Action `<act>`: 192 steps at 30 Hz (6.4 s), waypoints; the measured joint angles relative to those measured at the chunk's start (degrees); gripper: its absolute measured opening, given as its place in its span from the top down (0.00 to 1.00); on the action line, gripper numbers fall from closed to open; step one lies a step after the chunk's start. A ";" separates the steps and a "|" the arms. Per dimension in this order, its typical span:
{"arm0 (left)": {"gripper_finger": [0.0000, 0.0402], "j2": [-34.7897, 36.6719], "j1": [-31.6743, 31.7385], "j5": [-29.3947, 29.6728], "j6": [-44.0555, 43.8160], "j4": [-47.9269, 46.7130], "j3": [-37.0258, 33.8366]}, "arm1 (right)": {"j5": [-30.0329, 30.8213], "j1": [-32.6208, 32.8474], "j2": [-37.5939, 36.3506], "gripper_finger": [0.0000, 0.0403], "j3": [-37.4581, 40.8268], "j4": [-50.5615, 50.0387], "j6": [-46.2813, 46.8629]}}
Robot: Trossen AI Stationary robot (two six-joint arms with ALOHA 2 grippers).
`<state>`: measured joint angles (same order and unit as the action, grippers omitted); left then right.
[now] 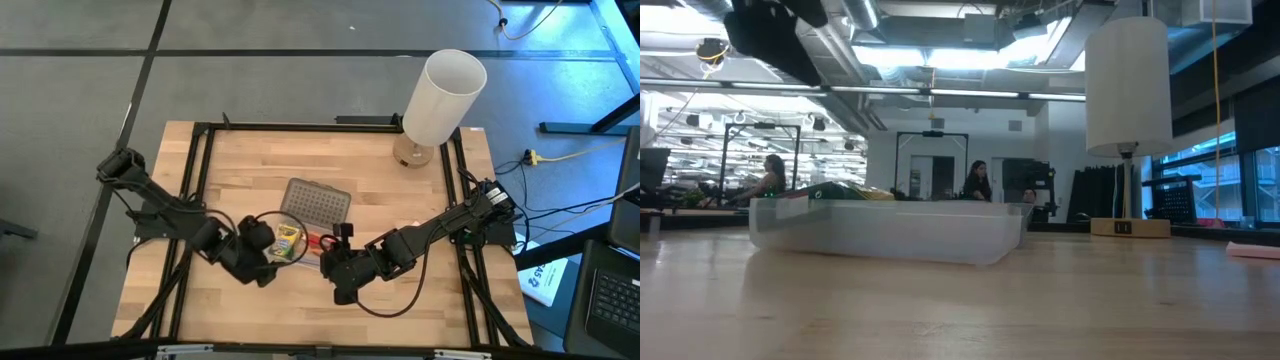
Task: Pack school essentials
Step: Put the sticky notes into the black supply box
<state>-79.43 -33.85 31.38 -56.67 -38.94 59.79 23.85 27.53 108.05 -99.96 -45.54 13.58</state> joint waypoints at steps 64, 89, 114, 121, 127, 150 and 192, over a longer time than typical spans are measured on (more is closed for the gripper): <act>0.02 0.43 4.35 3.44 7.59 -6.84 -0.02 | -19.60 -15.76 -30.91 0.70 59.74 -12.04 76.20; 0.02 0.45 4.10 2.76 7.79 -7.12 -0.02 | -25.81 -15.72 -26.49 0.70 60.48 15.33 62.60; 0.02 0.45 5.51 -6.94 32.70 -3.28 -0.04 | -12.95 -9.23 -26.56 0.70 46.66 -5.14 53.28; 0.02 0.45 5.49 -6.45 33.16 -3.35 -0.04 | -13.00 -9.16 -26.56 0.70 46.66 -5.17 53.36; 0.02 0.45 5.49 -6.45 33.16 -3.41 -0.04 | -13.00 -9.16 -26.56 0.70 46.66 -4.94 53.48; 0.02 0.46 5.49 -6.43 33.16 -3.45 -0.04 | -19.50 -9.17 -26.56 0.51 46.73 -8.57 50.65; 0.02 0.45 5.49 -6.37 32.88 -3.43 -0.04 | -27.47 -13.78 -26.81 0.01 64.84 5.36 37.14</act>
<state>-78.98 -28.36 25.02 -23.79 -42.37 59.75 -3.62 13.75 81.24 -35.13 -40.18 50.72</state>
